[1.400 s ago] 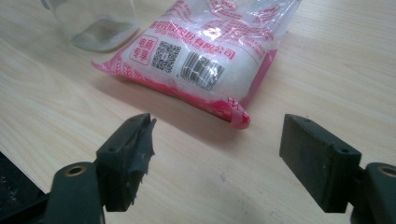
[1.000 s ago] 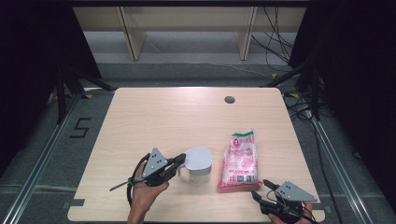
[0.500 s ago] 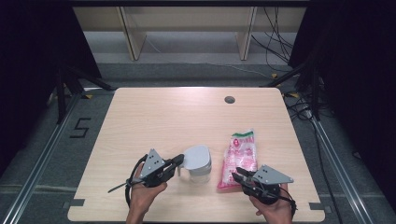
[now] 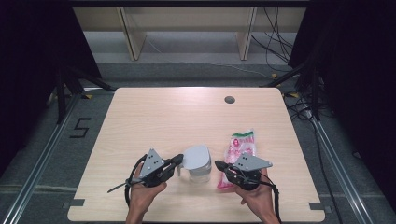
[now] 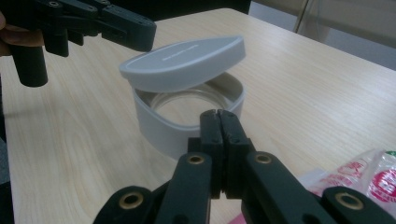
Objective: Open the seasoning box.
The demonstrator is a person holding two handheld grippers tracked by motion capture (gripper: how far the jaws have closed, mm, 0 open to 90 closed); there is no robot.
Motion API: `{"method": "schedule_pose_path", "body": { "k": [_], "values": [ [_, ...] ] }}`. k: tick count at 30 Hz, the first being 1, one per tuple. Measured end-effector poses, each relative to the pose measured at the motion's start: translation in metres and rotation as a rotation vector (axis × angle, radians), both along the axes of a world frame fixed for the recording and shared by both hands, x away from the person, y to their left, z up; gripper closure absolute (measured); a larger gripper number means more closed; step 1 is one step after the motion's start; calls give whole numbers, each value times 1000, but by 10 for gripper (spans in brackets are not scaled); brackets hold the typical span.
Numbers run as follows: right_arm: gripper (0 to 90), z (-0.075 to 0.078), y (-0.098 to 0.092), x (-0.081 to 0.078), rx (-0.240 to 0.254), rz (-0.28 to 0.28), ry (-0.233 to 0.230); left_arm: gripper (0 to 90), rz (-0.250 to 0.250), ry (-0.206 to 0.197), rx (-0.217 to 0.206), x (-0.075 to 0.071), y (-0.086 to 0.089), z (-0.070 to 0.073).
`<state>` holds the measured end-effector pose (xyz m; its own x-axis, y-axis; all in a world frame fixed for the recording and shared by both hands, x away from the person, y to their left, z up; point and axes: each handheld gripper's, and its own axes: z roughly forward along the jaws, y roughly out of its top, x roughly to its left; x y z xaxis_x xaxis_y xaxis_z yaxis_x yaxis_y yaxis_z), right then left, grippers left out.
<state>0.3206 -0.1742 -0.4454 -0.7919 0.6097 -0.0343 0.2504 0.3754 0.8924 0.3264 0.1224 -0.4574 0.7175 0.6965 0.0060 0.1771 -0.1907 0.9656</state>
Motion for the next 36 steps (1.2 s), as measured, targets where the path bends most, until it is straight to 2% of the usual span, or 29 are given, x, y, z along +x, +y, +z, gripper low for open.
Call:
{"method": "schedule_pose_path", "body": {
  "k": [1, 3, 5, 6, 7, 8, 9, 10, 11, 12, 13, 15, 16, 17, 18, 20, 21, 22, 25, 27, 28, 31, 32, 33, 35, 36],
  "values": [
    [900, 0, 2, 2, 0, 8, -20, 889, 10, 20, -16, -2, -1, 0],
    [900, 0, 4, 3, 0, 13, -26, 889, 12, 23, -18, -2, -2, 0],
    [900, 1, 9, 3, -6, 33, 13, 890, 18, 21, -5, -3, -2, 0],
    [900, 2, 10, 2, 1, 22, 8, 890, 16, 14, 0, -3, -2, 0],
    [900, 3, 12, 2, 8, 23, -17, 890, 10, 17, -12, -3, -2, 0],
    [900, 5, 14, 0, -2, 42, -15, 890, 11, 17, -9, -3, -2, 0],
    [900, 7, 16, 0, -13, 60, -39, 889, 16, 15, -2, -3, -2, 0],
    [900, 8, 19, -1, -8, 43, -42, 885, 19, 18, -7, -3, -2, 0],
    [900, 9, 21, -1, -9, 54, -44, 874, 17, 19, -17, -5, -2, -1],
    [900, 11, 23, -1, -9, 54, -33, 843, 17, 9, -30, -6, -1, 0],
    [900, 11, 24, 0, -16, 62, -51, 818, 17, 1, -34, -9, 0, 0],
    [900, 13, 25, 0, -27, 52, -51, 772, 20, -4, -37, -13, 4, 0],
    [900, 13, 26, 1, -14, 66, -49, 740, 25, 1, -53, -15, 5, 0],
    [900, 14, 27, 1, -5, 50, -37, 726, 32, 13, -55, -19, 8, -1],
    [900, 14, 29, 3, -6, 69, -53, 696, 23, 1, -50, -21, 10, -1],
    [900, 16, 30, 3, -14, 73, -49, 643, 20, -7, -46, -25, 13, -1],
    [900, 17, 33, 3, -15, 78, -59, 626, 18, -5, -23, -28, 16, -3],
    [900, 18, 34, 4, -12, 74, -60, 607, 29, 7, -37, -30, 16, -5],
    [900, 20, 39, 5, -10, 83, -71, 564, 39, 32, -39, -33, 17, -12],
    [900, 21, 43, 4, -15, 95, -57, 544, 43, 43, -47, -34, 17, -19],
    [900, 22, 45, 5, -14, 99, -72, 535, 50, 53, -42, -36, 17, -22],
    [900, 24, 49, 4, -10, 98, -73, 517, 56, 48, -9, -36, 19, -28],
    [900, 24, 51, 3, -4, 90, -74, 509, 66, 59, -21, -37, 19, -30],
    [900, 25, 53, 4, -13, 119, -79, 502, 68, 49, -4, -37, 21, -30],
    [900, 25, 56, 5, -7, 120, -87, 495, 68, 53, -24, -38, 21, -33],
    [900, 26, 58, 4, -5, 119, -83, 490, 72, 58, -12, -39, 22, -34]
  ]
}}
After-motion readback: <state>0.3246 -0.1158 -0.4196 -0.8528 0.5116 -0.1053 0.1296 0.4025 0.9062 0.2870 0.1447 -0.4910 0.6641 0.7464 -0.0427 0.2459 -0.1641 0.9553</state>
